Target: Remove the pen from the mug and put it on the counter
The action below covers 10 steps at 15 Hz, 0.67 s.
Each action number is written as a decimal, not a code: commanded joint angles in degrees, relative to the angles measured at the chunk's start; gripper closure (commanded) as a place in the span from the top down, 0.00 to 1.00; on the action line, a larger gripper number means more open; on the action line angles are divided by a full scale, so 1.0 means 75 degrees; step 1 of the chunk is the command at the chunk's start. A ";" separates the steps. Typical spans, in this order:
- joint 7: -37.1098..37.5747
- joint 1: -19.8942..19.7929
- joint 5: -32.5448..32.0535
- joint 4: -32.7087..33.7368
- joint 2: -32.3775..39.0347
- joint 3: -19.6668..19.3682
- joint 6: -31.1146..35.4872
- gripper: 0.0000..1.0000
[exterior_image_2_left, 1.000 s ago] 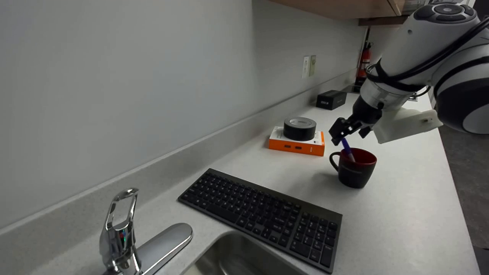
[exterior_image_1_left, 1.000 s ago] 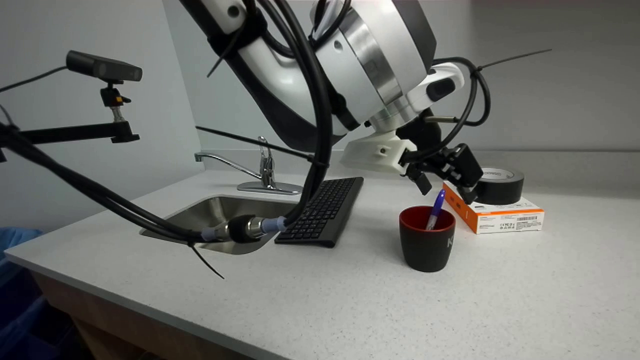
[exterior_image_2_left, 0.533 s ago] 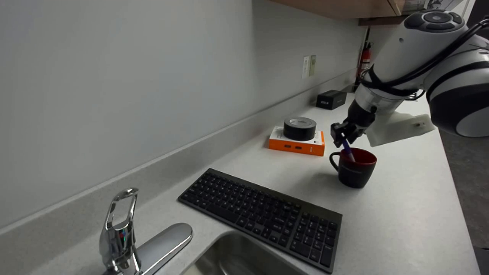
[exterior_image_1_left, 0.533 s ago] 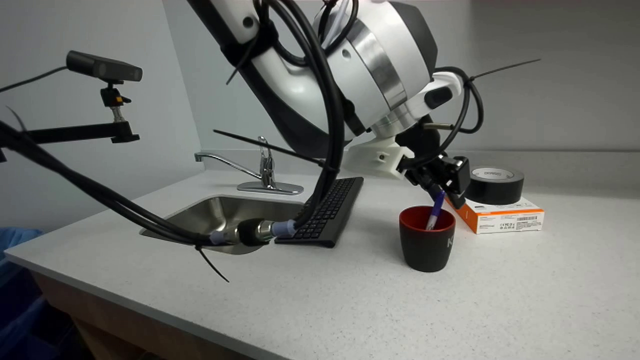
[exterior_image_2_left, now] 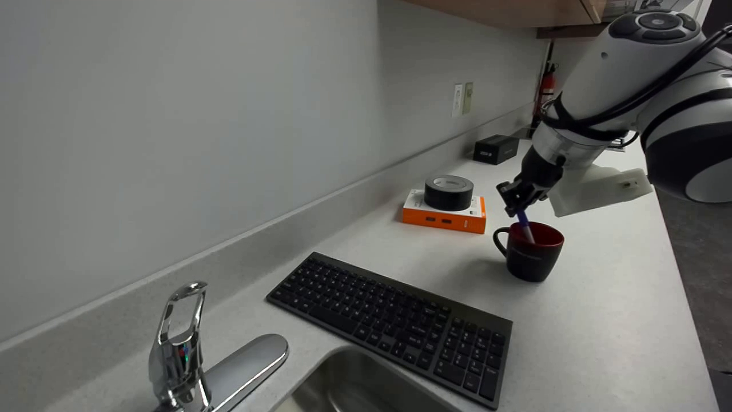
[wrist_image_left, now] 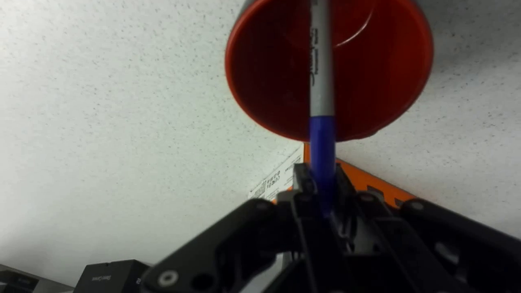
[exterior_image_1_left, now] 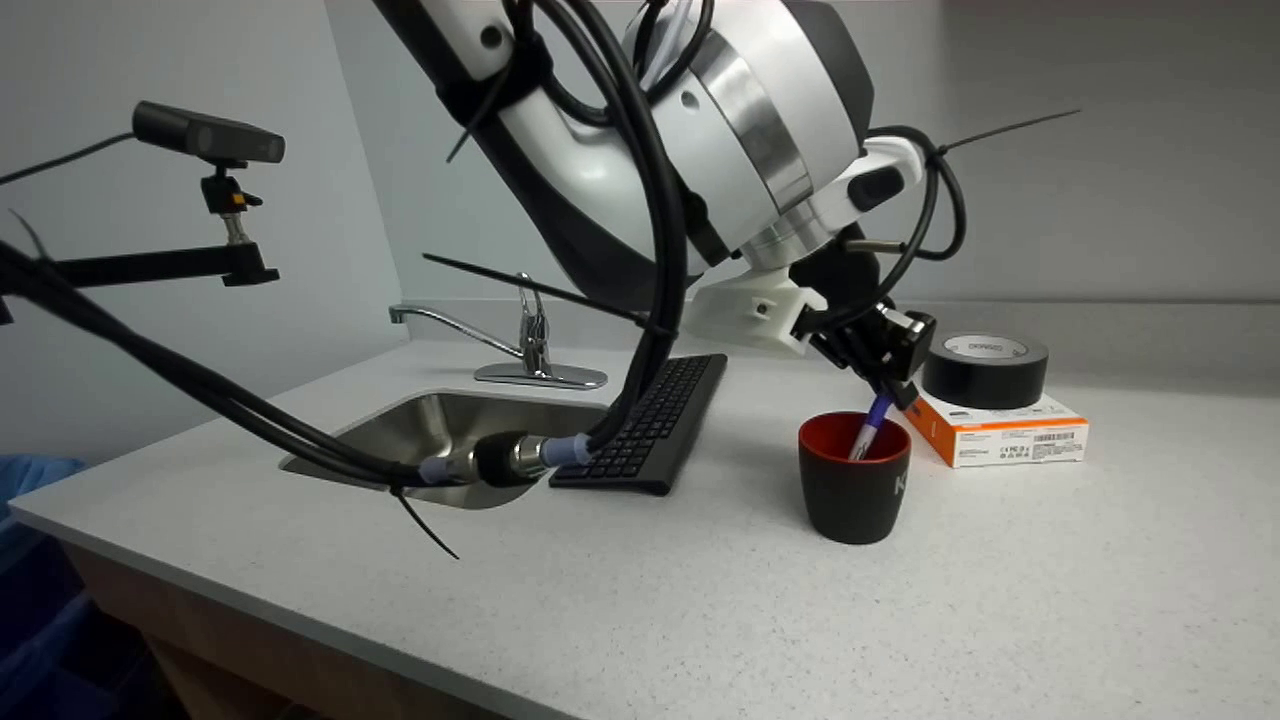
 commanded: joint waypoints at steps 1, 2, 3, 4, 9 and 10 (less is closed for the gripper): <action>-0.0303 -0.0014 0.0171 -0.0610 -0.0974 -0.0041 0.0387 0.03; -0.0500 0.0011 0.0313 -0.0751 -0.1275 -0.0054 0.0399 0.03; -0.0926 0.0093 0.0704 -0.0930 -0.1596 -0.0080 0.0426 0.03; -0.1322 0.0200 0.1052 -0.1048 -0.1820 -0.0134 0.0479 0.03; -0.4149 0.2067 0.4147 -0.1205 -0.2580 -0.0893 -0.0473 0.03; -0.4571 0.1768 0.4722 -0.1107 -0.2572 -0.0394 -0.0691 0.03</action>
